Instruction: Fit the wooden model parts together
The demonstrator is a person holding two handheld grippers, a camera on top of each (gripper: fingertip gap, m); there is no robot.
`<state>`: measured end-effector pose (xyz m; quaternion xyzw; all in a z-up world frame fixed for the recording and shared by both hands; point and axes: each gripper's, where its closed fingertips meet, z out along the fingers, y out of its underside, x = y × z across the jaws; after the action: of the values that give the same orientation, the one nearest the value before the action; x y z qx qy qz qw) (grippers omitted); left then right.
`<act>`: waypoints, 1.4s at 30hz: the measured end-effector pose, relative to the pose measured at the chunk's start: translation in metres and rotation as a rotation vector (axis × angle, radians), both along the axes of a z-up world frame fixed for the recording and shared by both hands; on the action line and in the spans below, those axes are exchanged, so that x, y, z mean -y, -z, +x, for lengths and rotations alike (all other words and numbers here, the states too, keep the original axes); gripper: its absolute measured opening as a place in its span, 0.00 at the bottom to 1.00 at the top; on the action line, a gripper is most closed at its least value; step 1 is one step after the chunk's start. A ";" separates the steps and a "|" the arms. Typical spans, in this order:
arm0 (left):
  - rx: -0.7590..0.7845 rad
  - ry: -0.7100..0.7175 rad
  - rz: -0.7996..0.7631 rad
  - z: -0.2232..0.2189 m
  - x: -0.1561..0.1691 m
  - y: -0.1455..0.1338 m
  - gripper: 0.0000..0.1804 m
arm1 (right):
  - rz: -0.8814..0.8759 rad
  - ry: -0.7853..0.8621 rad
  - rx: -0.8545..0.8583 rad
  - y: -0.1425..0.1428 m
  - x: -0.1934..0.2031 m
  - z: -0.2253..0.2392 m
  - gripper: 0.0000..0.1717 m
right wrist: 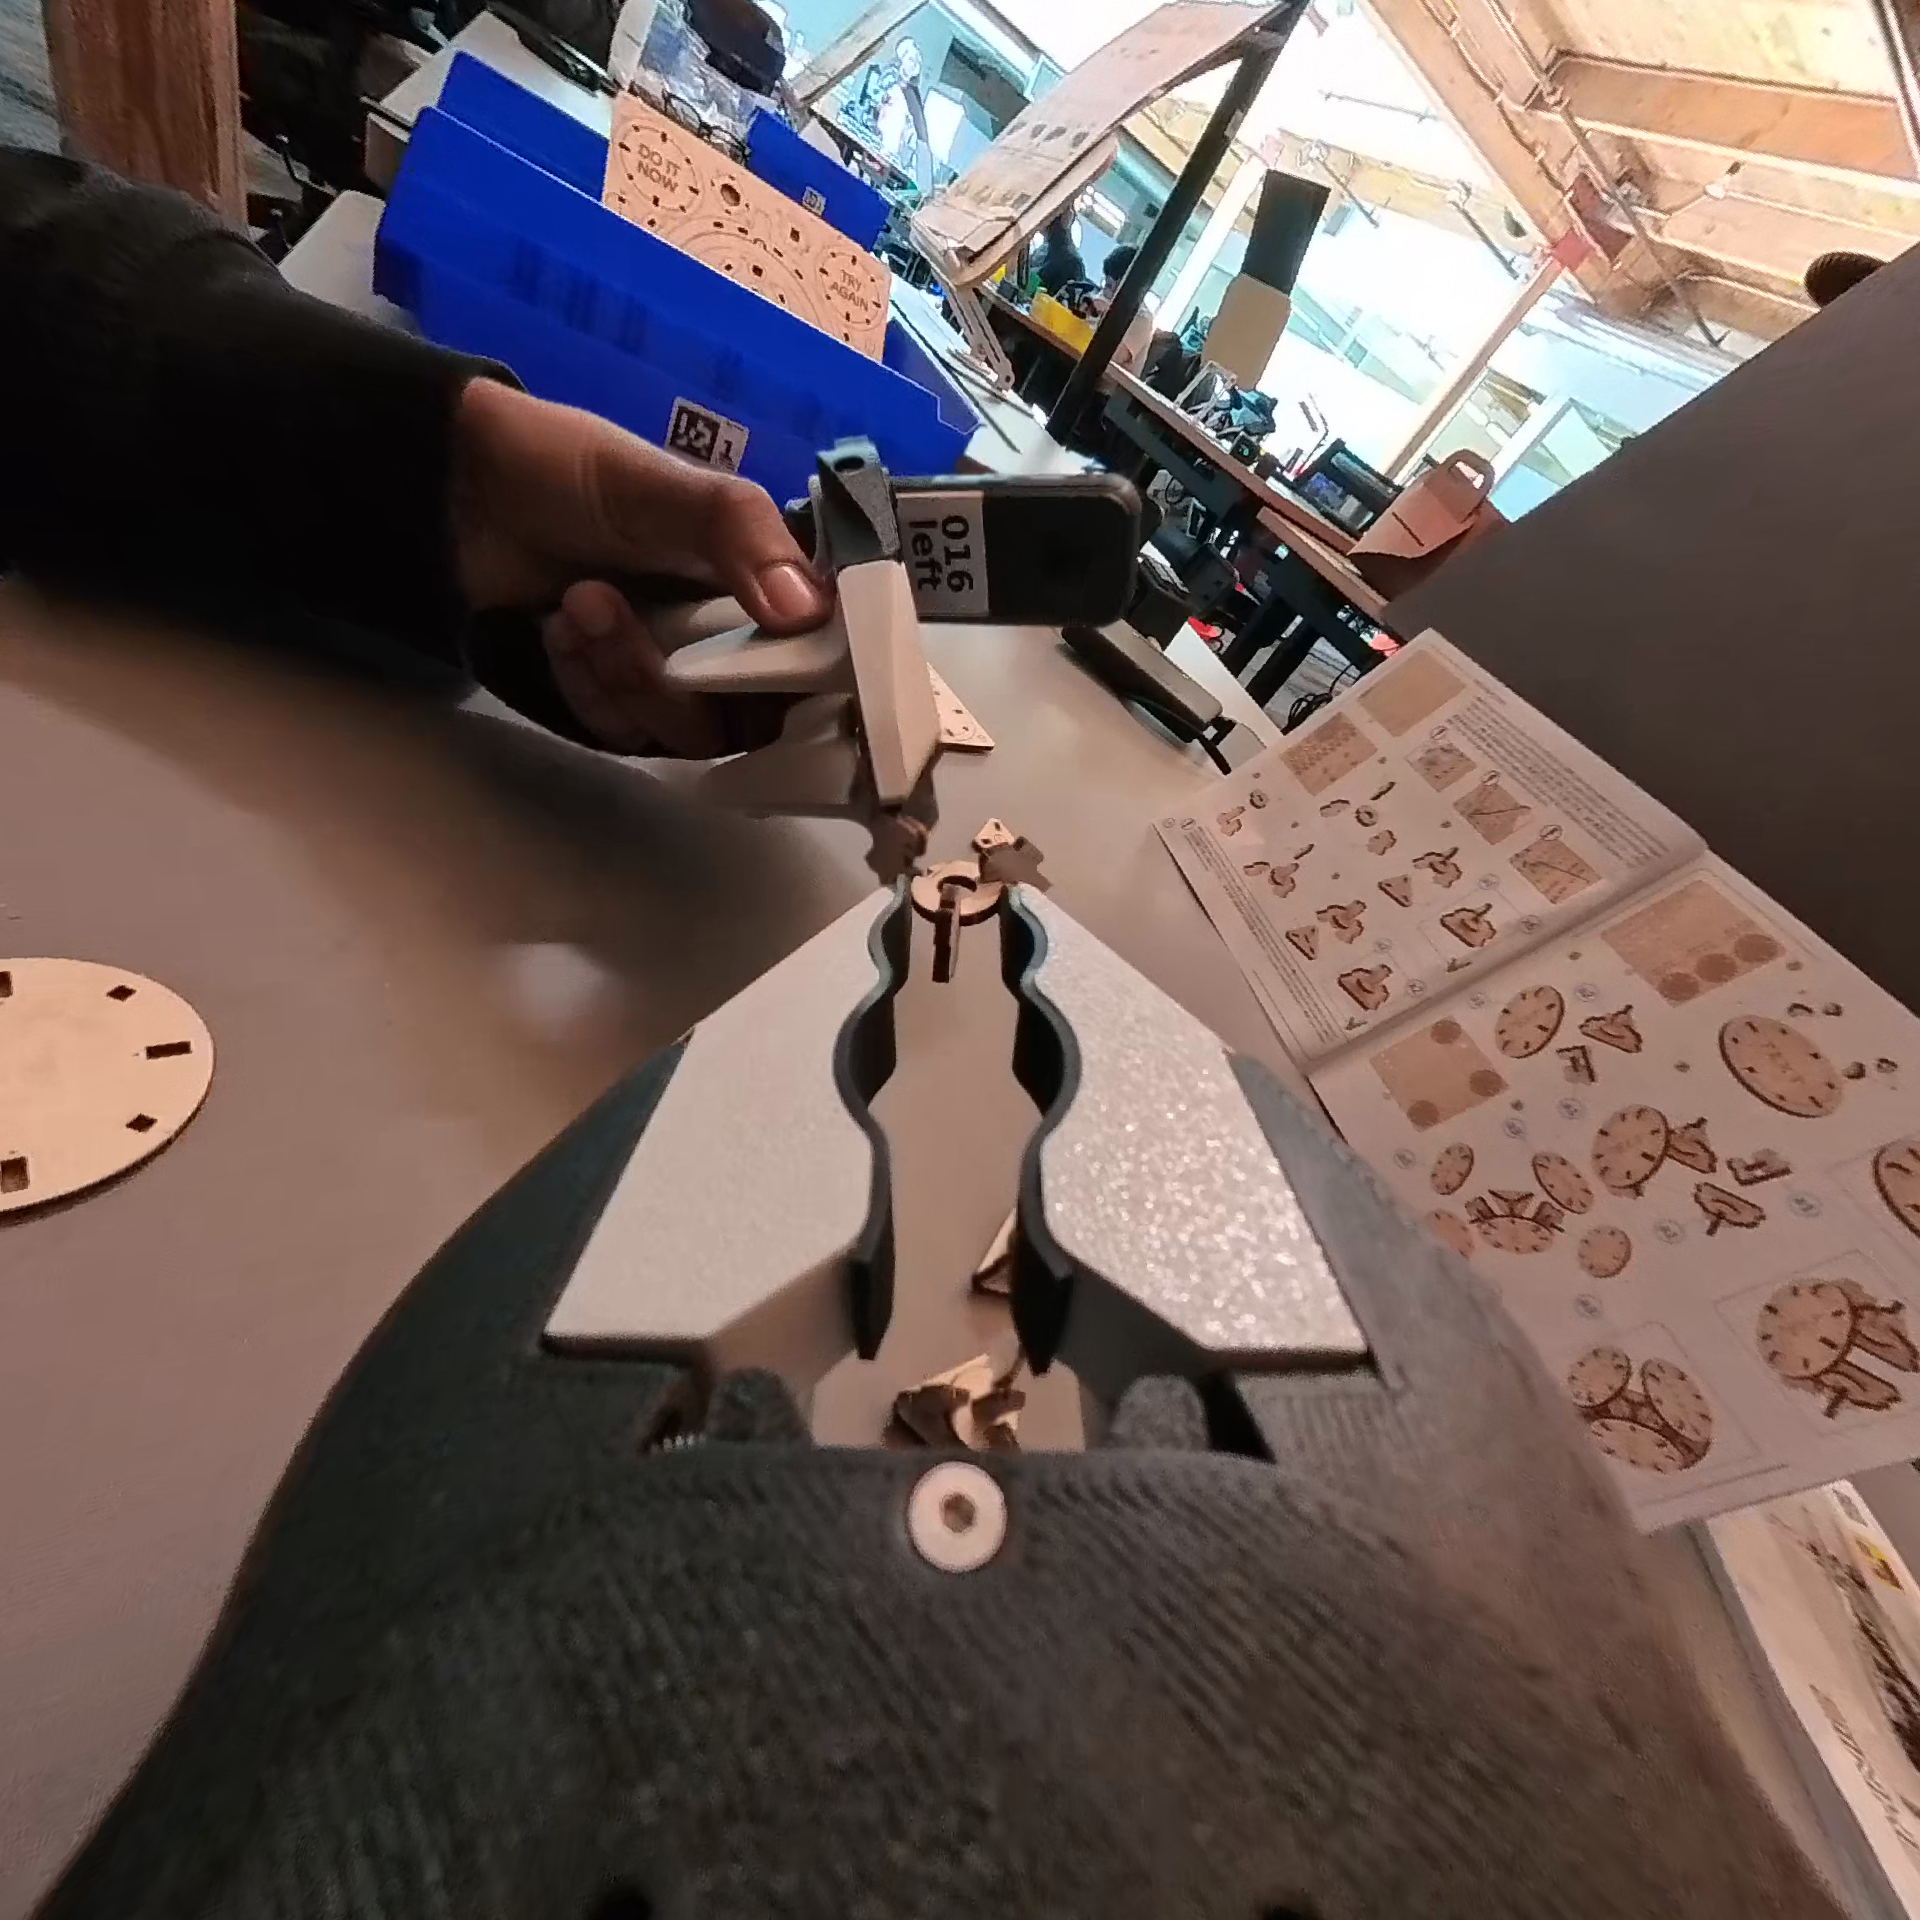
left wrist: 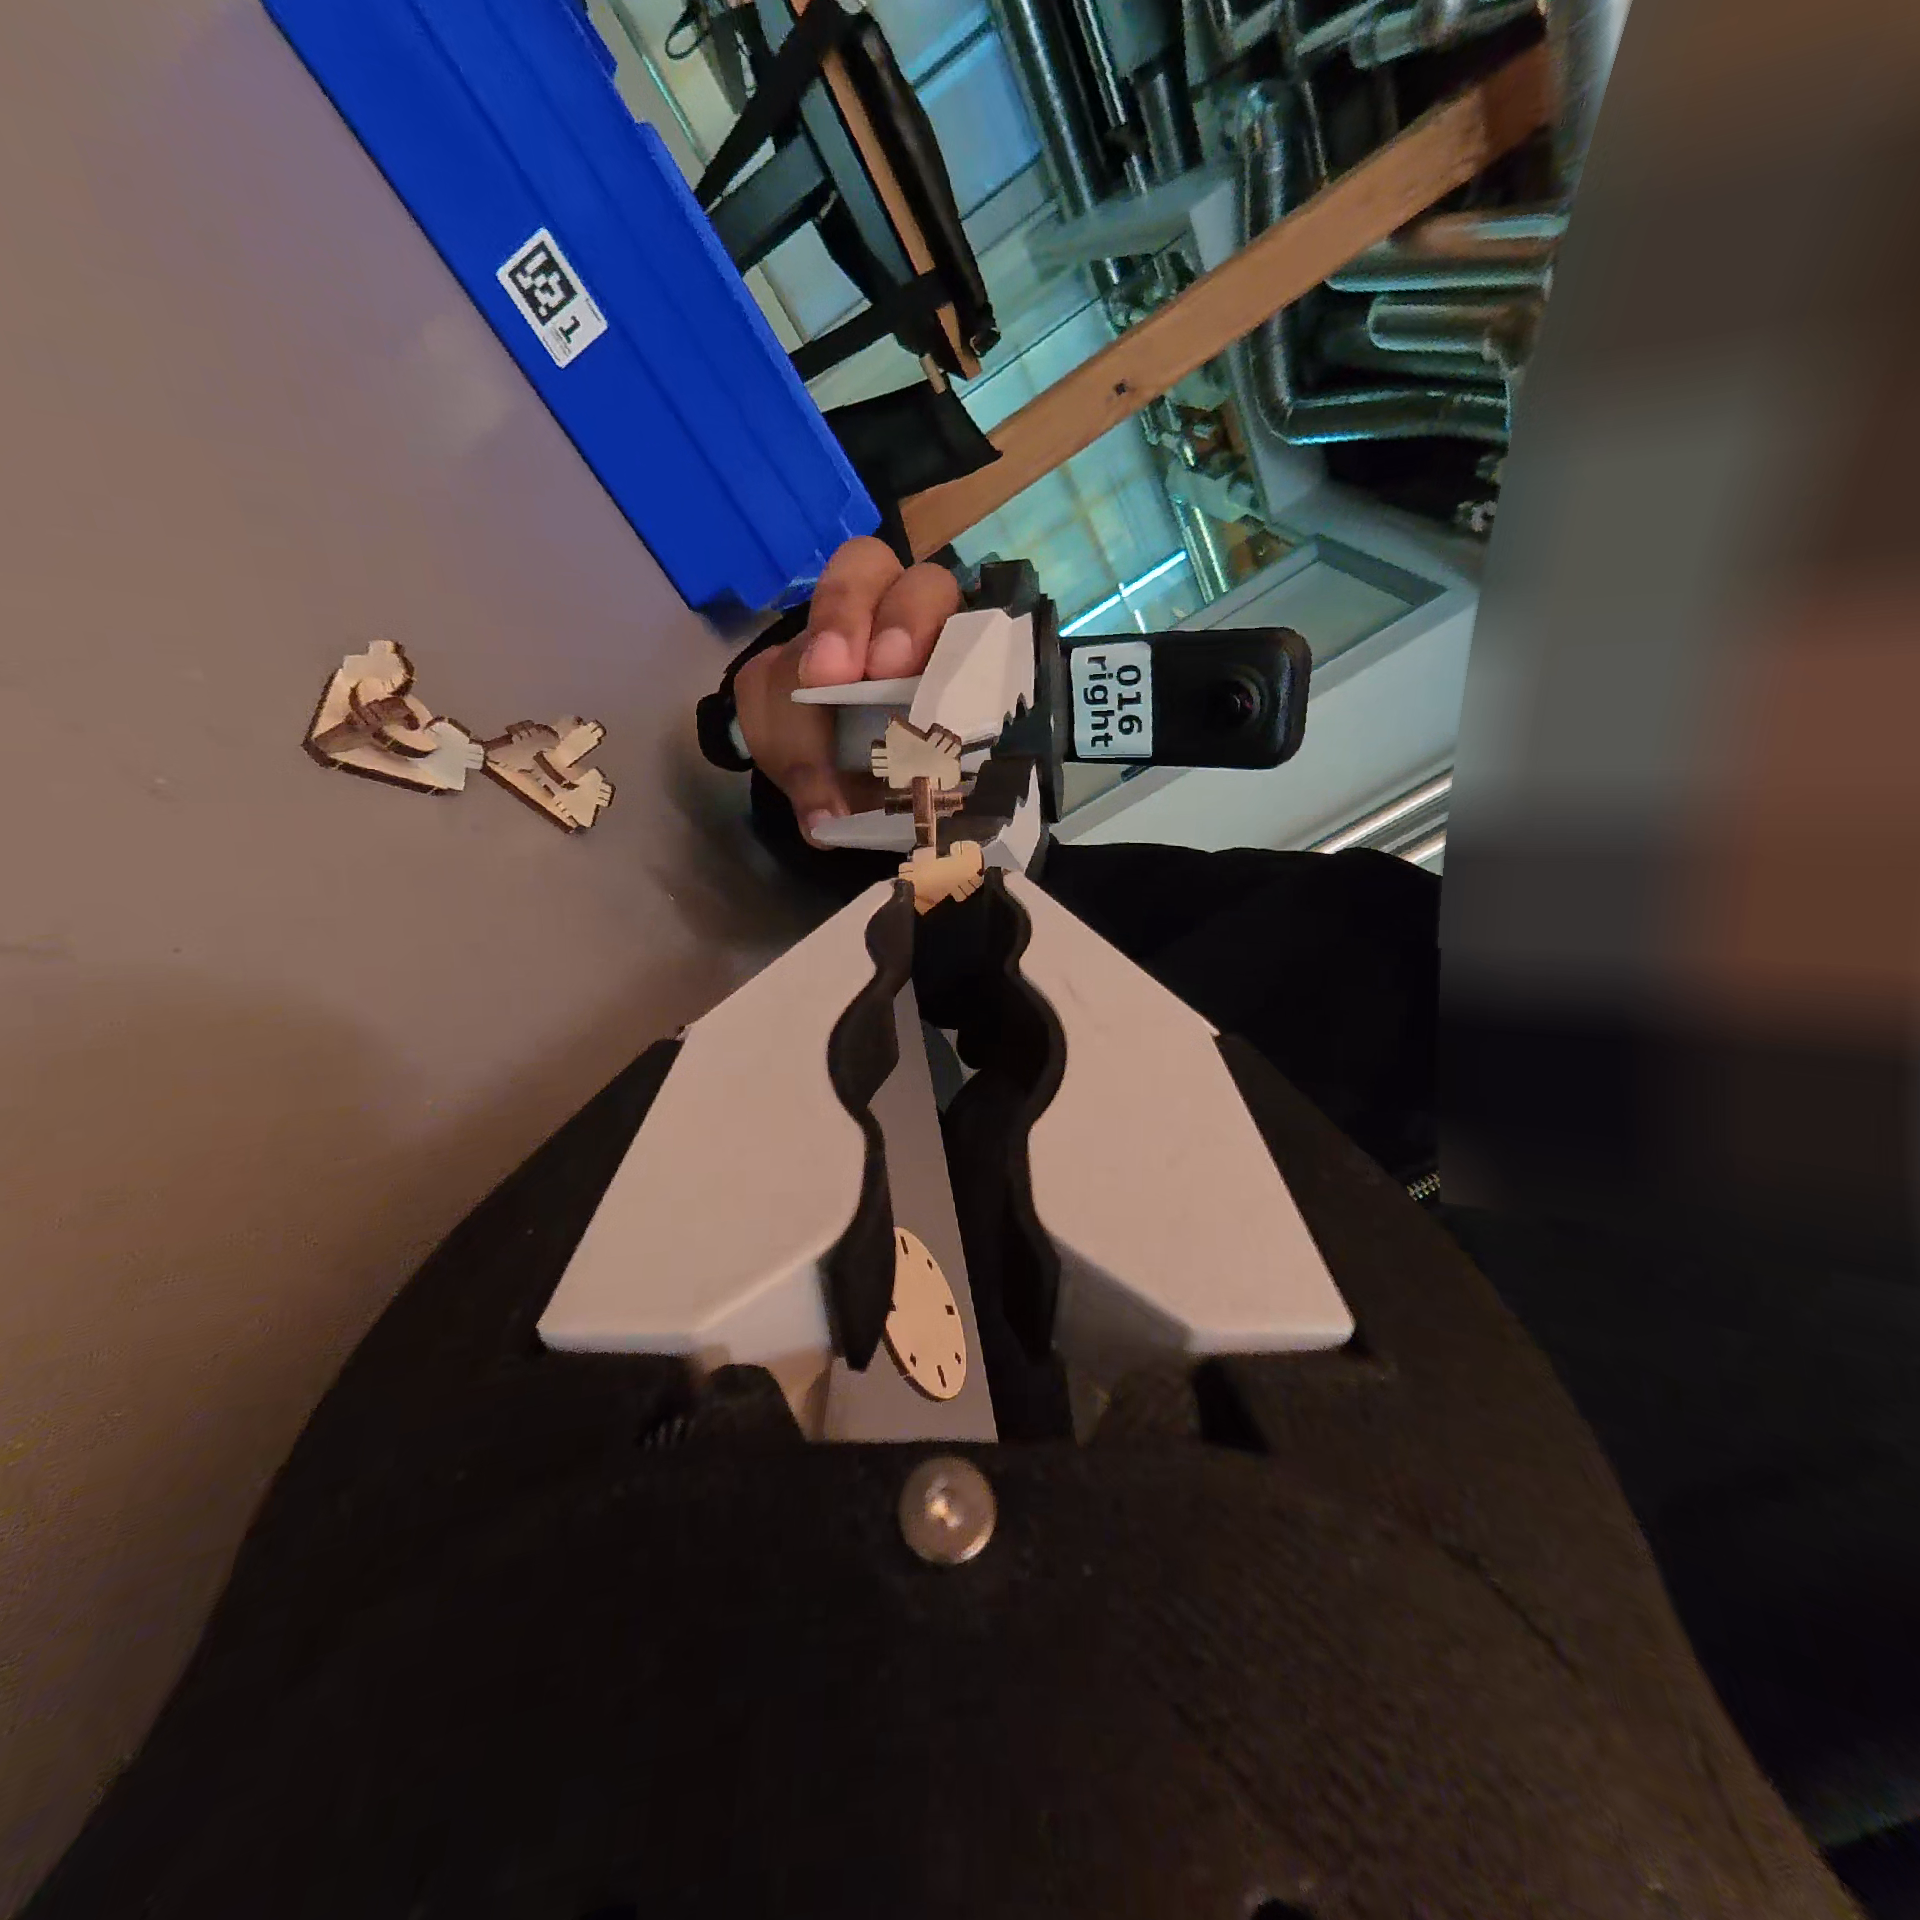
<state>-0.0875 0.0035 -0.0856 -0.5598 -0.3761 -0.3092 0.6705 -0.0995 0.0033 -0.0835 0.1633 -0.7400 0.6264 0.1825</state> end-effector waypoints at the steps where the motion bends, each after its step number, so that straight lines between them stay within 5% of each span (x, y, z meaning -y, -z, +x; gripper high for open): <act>1: 0.002 -0.002 0.003 0.000 0.000 0.000 0.07 | 0.001 0.000 0.002 0.000 0.000 0.000 0.09; 36: -0.002 -0.152 0.027 -0.019 -0.001 0.001 0.07 | 0.026 0.097 0.085 0.000 0.000 -0.014 0.09; 39: -0.010 -0.190 -0.021 -0.024 -0.003 0.006 0.23 | 0.014 0.117 0.111 -0.002 -0.001 -0.018 0.09; 42: -0.059 -0.190 -0.025 -0.022 -0.004 -0.001 0.19 | 0.011 0.114 0.171 -0.002 -0.002 -0.021 0.08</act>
<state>-0.1097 0.0077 -0.0846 -0.5388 -0.4117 -0.2227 0.7004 -0.1201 0.0052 -0.0813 0.0677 -0.7646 0.6223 0.1532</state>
